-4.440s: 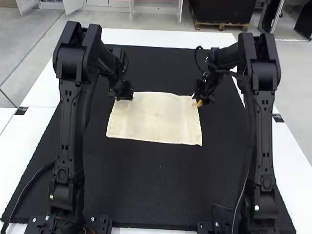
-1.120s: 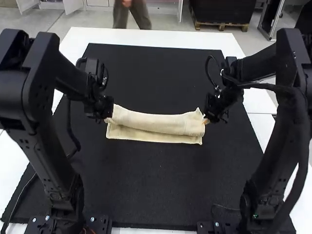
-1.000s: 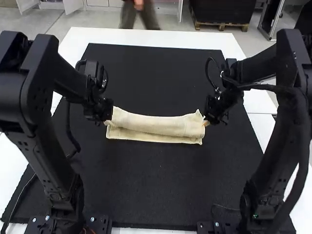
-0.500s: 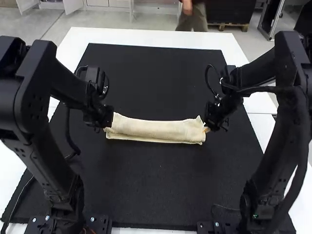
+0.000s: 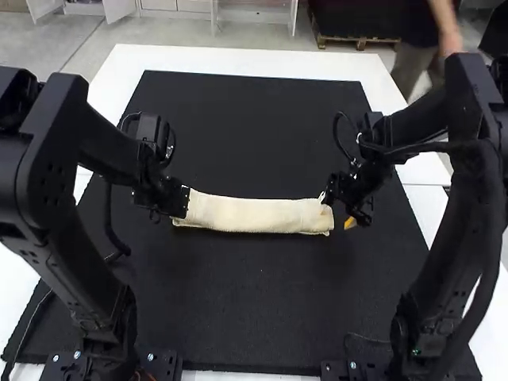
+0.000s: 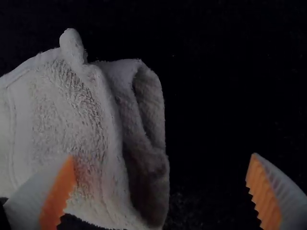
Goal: Fold the towel.
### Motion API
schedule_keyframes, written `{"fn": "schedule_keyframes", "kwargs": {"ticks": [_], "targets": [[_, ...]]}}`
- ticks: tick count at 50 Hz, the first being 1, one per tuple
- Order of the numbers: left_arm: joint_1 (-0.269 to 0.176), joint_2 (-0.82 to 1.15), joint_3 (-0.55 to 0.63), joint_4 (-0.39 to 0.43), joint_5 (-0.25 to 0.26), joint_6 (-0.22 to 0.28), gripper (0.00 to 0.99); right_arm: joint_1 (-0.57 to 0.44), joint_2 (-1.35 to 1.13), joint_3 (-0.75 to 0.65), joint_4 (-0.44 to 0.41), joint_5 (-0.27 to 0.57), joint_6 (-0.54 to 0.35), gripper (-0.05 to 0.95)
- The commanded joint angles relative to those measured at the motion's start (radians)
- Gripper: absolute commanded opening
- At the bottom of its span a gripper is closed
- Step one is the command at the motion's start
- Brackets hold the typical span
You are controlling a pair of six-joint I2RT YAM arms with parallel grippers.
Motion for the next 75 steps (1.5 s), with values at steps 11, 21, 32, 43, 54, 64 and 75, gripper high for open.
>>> {"fn": "schedule_keyframes", "kwargs": {"ticks": [11, 21, 32, 43, 54, 64, 75], "targets": [[0.002, -0.043, -0.001, 0.004, -0.012, 0.014, 0.972, 0.018, -0.002, -0.045, 0.098, -0.073, 0.011, 0.85], [0.003, -0.048, -0.001, 0.000, -0.009, 0.013, 0.972, 0.009, 0.050, -0.052, 0.132, -0.200, 0.017, 0.84], [0.026, -0.057, -0.001, -0.011, 0.000, 0.011, 0.972, 0.008, 0.142, -0.065, 0.161, -0.234, 0.004, 0.84], [0.042, -0.061, -0.001, -0.017, 0.016, 0.006, 0.972, 0.008, 0.193, -0.064, 0.181, -0.315, -0.008, 0.61], [0.043, -0.061, -0.001, -0.017, 0.020, 0.006, 0.972, 0.026, 0.216, -0.065, 0.182, -0.355, -0.016, 0.52], [0.042, -0.061, -0.001, -0.013, 0.020, 0.010, 0.972, 0.064, 0.220, -0.073, 0.184, -0.392, -0.022, 0.41], [0.042, -0.061, -0.001, -0.005, 0.048, 0.011, 0.970, 0.127, 0.276, -0.099, 0.242, -0.451, -0.020, -0.02]]}}
